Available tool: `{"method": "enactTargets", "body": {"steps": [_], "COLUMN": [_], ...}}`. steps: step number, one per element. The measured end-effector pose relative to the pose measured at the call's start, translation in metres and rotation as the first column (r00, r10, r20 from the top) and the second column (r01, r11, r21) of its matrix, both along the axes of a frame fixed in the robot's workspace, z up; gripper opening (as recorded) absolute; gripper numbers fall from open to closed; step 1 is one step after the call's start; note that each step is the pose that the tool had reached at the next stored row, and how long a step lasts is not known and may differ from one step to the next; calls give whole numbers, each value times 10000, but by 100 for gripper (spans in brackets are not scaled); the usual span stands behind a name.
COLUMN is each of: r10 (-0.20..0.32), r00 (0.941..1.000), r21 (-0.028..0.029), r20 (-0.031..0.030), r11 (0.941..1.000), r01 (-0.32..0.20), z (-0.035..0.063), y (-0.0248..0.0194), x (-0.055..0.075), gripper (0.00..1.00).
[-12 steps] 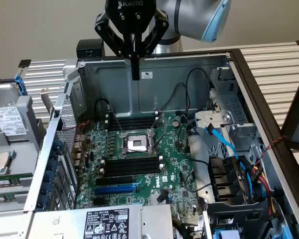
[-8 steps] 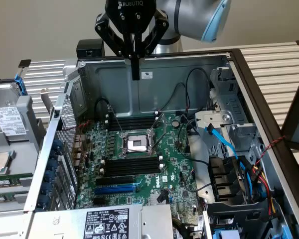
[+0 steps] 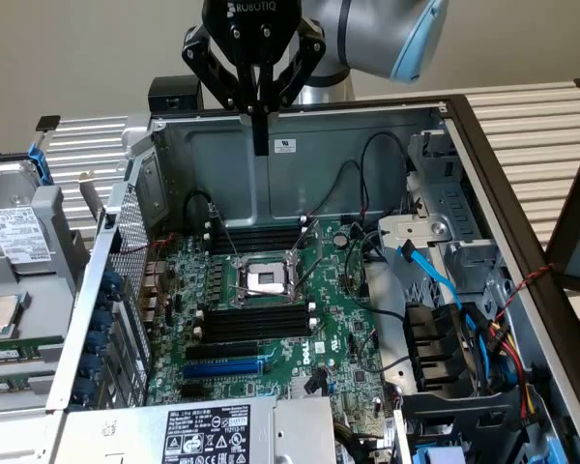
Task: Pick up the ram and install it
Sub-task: 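Reach for the ram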
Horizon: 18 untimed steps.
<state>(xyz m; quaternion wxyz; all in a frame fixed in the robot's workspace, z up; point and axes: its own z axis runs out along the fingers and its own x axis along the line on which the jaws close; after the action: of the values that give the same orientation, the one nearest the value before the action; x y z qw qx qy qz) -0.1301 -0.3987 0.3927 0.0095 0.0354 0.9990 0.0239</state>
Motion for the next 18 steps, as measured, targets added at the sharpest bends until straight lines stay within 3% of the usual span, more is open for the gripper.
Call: {"method": "enactTargets", "body": {"steps": [18], "r10": [0], "r00": [10000], "r21": [3], "r20": [-32], "r11": [10000], "r01": [0], "z": [-10], "y": [0], "x": [-819], "gripper": [11]}}
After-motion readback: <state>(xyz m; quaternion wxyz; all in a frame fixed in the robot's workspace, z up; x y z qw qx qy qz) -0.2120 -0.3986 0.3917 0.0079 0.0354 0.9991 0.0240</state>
